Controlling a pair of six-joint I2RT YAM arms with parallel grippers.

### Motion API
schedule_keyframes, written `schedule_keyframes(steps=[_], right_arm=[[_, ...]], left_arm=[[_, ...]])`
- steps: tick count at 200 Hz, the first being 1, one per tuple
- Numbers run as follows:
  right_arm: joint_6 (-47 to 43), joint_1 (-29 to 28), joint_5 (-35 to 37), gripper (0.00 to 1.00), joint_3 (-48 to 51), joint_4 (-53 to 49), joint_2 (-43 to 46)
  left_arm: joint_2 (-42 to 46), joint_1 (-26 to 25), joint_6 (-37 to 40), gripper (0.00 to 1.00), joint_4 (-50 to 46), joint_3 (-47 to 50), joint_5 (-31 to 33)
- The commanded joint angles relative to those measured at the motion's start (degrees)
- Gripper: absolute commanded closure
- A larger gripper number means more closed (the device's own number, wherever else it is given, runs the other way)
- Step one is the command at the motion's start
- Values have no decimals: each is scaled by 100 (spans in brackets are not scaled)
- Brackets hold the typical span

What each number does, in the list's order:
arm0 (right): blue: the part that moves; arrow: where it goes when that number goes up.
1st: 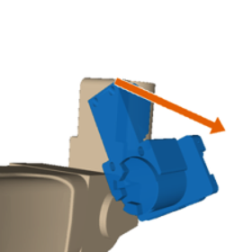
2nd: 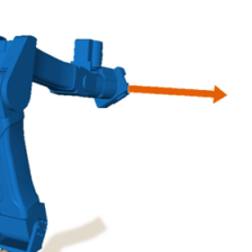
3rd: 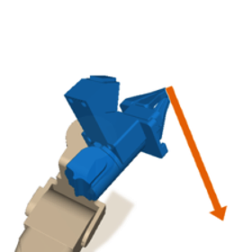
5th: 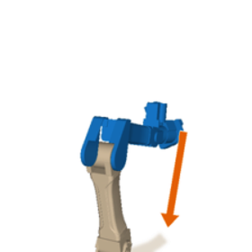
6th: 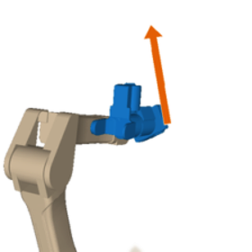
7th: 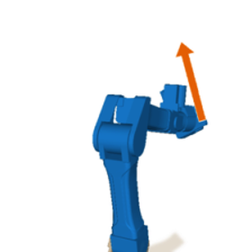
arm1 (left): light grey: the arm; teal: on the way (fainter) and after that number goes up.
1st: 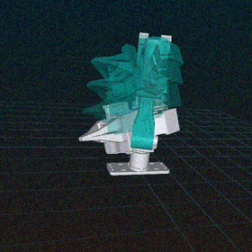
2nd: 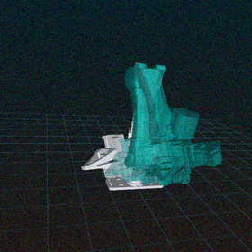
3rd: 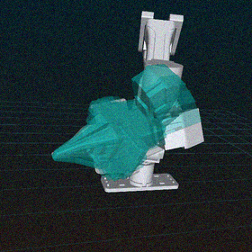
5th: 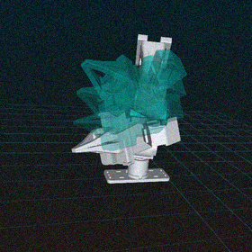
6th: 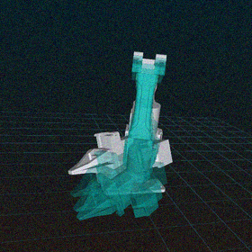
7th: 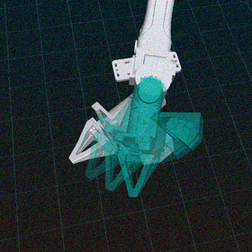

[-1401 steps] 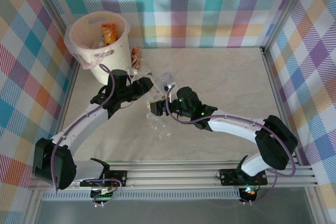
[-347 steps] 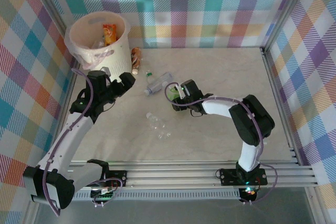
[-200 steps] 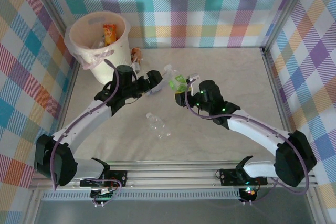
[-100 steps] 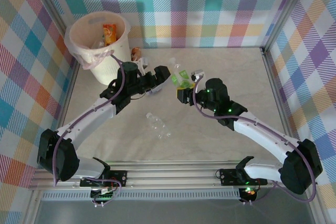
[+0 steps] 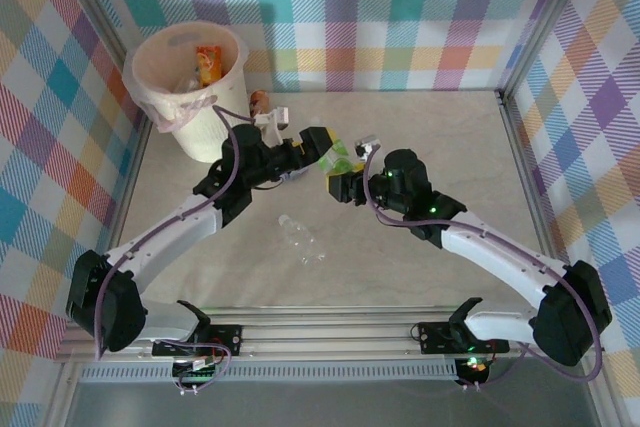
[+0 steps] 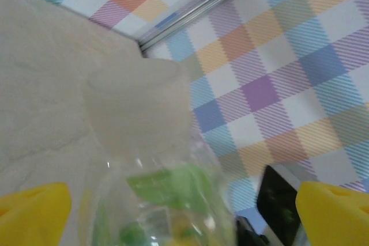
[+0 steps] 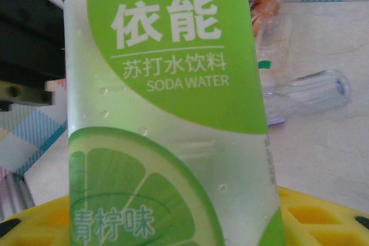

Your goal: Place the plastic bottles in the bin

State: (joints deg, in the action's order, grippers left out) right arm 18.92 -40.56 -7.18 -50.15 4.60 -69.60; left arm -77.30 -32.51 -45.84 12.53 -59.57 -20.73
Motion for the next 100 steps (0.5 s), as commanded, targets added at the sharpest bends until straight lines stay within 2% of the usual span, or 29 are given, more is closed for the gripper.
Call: schedule_keyframes(steps=[1, 43, 60, 80, 100], right_arm=[[-307, -31, -438, 60, -218, 282, -52], [-630, -31, -398, 58, -398, 196, -184], [-710, -27, -486, 54, -432, 195, -227], [-862, -31, -689, 46, -508, 102, -263], [-1014, -31, -776, 33, -574, -82, -240]], left_arm=[[-221, -35, 13, 1, -501, -244, 105], [-311, -53, 46, 27, -583, -292, 5], [-292, -51, 89, 35, -659, -318, 48], [-279, -53, 111, 40, -750, -340, 193], [-250, -28, 118, 42, -837, -357, 390]])
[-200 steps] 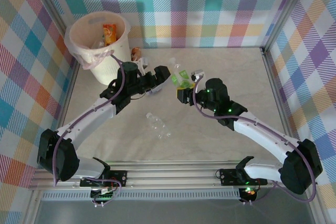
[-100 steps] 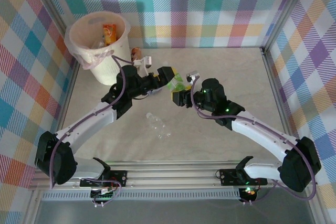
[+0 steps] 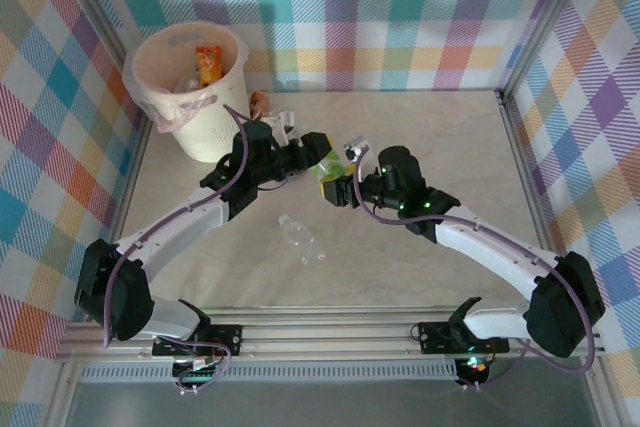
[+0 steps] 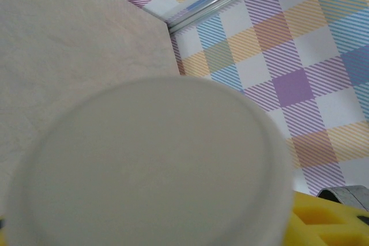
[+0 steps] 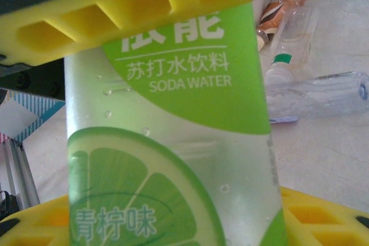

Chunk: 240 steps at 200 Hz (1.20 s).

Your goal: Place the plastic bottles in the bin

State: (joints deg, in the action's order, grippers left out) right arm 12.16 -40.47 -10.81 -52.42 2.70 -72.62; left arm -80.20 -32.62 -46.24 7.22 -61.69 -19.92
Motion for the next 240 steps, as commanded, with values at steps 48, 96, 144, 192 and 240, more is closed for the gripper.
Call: schedule_keyframes(steps=[48, 96, 144, 192, 240], right_arm=[[-735, -40, -202, 8, -260, -65, 329], [-857, -35, 255, 0, 78, 262, 801], [-897, -39, 1093, 0, 219, 471, 859], [-760, -40, 1490, 0, 189, 621, 768], [-560, -39, 1656, 0, 206, 483, 835]], left_arm=[[318, 262, 302, 46, -726, -232, 895], [784, 842, 863, 47, -1891, -635, 1517], [1381, 1125, 1924, 47, -3015, -1396, 2757], [1491, 1347, 2864, 47, -2911, -2025, 4089], [838, 2237, 2545, 47, -2055, -2668, 3776]])
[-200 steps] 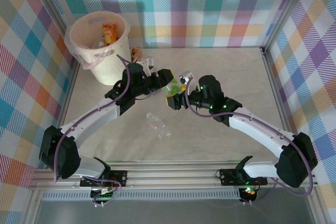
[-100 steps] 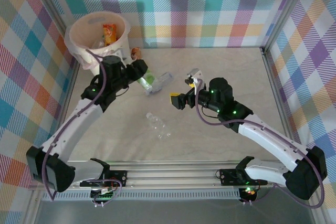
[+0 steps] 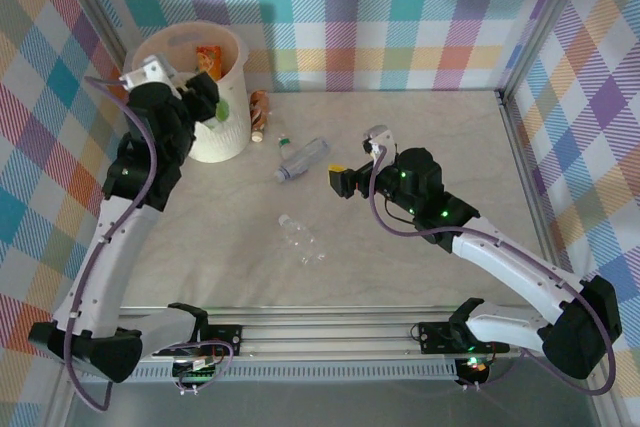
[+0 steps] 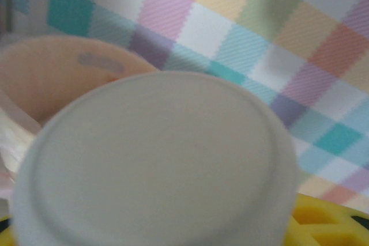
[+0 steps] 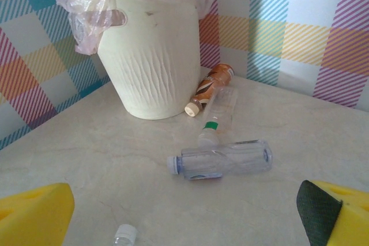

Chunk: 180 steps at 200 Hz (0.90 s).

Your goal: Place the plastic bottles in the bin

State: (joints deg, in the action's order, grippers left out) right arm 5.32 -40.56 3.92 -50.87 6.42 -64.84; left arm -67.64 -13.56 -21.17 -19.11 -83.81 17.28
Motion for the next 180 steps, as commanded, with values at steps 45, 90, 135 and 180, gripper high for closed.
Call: schedule_keyframes(steps=[45, 90, 135, 180], right_arm=[[210, -31, 424, 0, 168, -54, 259], [269, -30, 582, 0, 209, -198, 417], [273, -31, 702, 0, 209, -382, 582], [257, -25, 795, 0, 288, -422, 648]], left_arm=[[-1760, 962, -294, 47, 635, -1822, -71], [-3120, 1595, -1517, 47, 635, -3000, -175], [-4092, 1657, -1620, 44, 562, -3804, 639], [-5029, 1717, -1543, 39, 409, -4638, 796]])
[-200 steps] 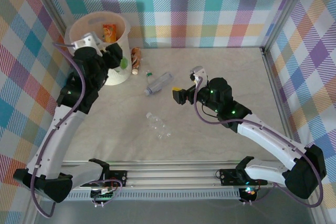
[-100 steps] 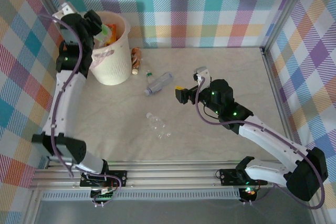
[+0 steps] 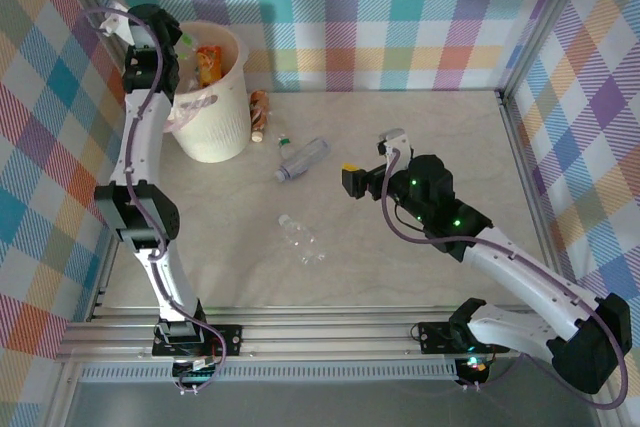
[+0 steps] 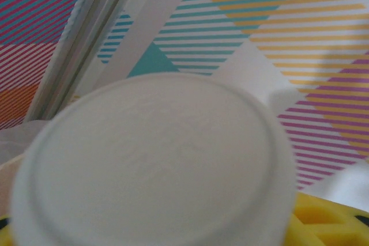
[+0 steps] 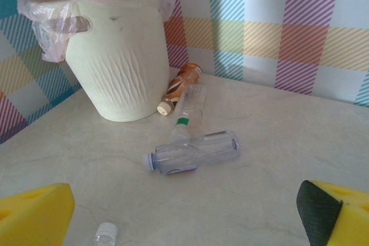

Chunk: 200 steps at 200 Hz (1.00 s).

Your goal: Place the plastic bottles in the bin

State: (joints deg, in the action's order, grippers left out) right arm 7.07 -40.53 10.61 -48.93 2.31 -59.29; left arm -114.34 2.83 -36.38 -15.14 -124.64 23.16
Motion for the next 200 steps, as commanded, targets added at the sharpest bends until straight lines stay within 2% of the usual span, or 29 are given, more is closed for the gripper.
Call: schedule_keyframes(steps=[1, 9, 23, 43, 58, 68, 126, 157, 200], right_arm=[[83, -26, 126, 0, 89, -15, 93], [76, -33, 126, 0, 81, -11, 85], [66, -33, 121, 0, 52, -25, 67], [125, -30, 210, 0, 32, -52, 57], [238, -25, 358, 0, 45, -73, 53], [268, -25, 422, 0, 77, -48, 66], [561, -25, 700, 0, 127, -46, 70], [689, -20, 749, 0, 177, -110, 84], [779, -24, 834, 0, 332, 97, 116]], left_arm=[[-372, 77, -11, 39, 7, -589, 203], [-616, 78, 39, 38, -25, -925, 237], [-1091, 77, 69, 35, -765, -1778, 506], [-1597, 77, 18, 19, -1641, -2822, 892], [-1575, 77, -14, 6, -1775, -2895, 1014], [-1516, 77, -18, 1, -1825, -2887, 1020], [-1095, 44, 79, 0, -2304, -2854, 420], [-602, -60, 162, 0, -2363, -2331, 104], [850, -386, 421, 0, -1414, 37, -556]])
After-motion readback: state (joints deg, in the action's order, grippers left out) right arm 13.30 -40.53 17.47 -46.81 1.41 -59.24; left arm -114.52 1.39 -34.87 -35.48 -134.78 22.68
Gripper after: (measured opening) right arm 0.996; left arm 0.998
